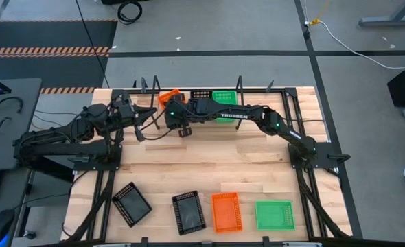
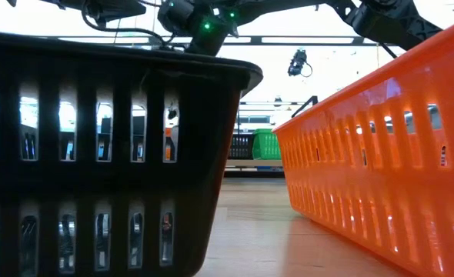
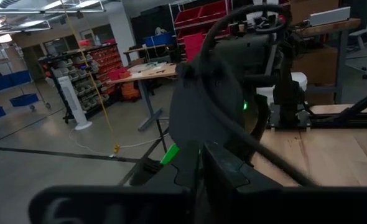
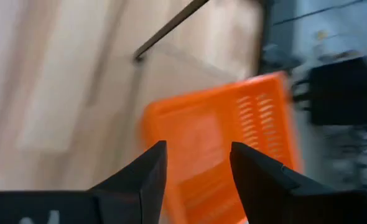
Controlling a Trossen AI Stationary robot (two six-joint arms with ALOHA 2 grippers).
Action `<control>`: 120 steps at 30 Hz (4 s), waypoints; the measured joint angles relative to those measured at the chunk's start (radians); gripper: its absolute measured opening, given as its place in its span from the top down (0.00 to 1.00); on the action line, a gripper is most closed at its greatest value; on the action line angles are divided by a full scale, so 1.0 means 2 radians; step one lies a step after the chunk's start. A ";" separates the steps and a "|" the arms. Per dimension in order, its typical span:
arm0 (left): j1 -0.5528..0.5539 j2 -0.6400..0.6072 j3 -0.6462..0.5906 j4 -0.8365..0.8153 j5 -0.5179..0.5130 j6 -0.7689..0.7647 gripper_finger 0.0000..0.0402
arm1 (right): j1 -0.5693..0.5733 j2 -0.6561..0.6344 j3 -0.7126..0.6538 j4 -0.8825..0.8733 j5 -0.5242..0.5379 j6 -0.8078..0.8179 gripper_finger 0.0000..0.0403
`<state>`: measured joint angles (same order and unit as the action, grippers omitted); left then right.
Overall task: Stack baskets on shelf by color
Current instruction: Stack the top orange bin on top of the orange bin on the shelf, then stack the right black bin on top of the black bin on the shelf
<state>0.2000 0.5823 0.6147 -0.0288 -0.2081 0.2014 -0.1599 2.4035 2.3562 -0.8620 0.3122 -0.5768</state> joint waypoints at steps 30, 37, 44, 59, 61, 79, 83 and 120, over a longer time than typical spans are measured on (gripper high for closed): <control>0.000 0.000 0.000 0.006 -0.001 0.009 0.93 | -0.019 0.035 0.000 0.030 -0.068 0.042 0.88; 0.000 0.000 0.000 0.006 0.000 0.009 0.93 | -0.017 0.035 0.000 0.048 -0.093 0.082 0.95; 0.000 0.000 0.000 0.011 -0.001 0.010 0.92 | -0.019 0.036 0.000 0.076 -0.096 0.081 0.97; 0.000 0.000 0.000 0.009 -0.001 0.010 0.91 | -0.021 0.036 0.000 0.103 -0.113 0.113 0.69; 0.000 0.000 0.000 0.009 -0.001 0.010 0.91 | -0.021 0.036 0.000 0.109 -0.112 0.114 0.67; 0.000 0.000 0.000 0.009 -0.001 0.010 0.92 | -0.043 0.024 0.000 0.104 -0.034 0.170 0.68; 0.000 0.000 0.000 0.008 0.000 0.010 0.92 | -0.058 0.024 0.000 0.057 -0.054 0.200 0.68; -0.001 0.000 -0.001 -0.016 0.005 -0.028 0.91 | 0.116 -0.104 0.001 -0.201 -0.082 0.275 0.68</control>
<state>0.1989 0.5823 0.6136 -0.0609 -0.1988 0.1454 0.0718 2.1956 2.3577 -1.2637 0.1490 -0.0276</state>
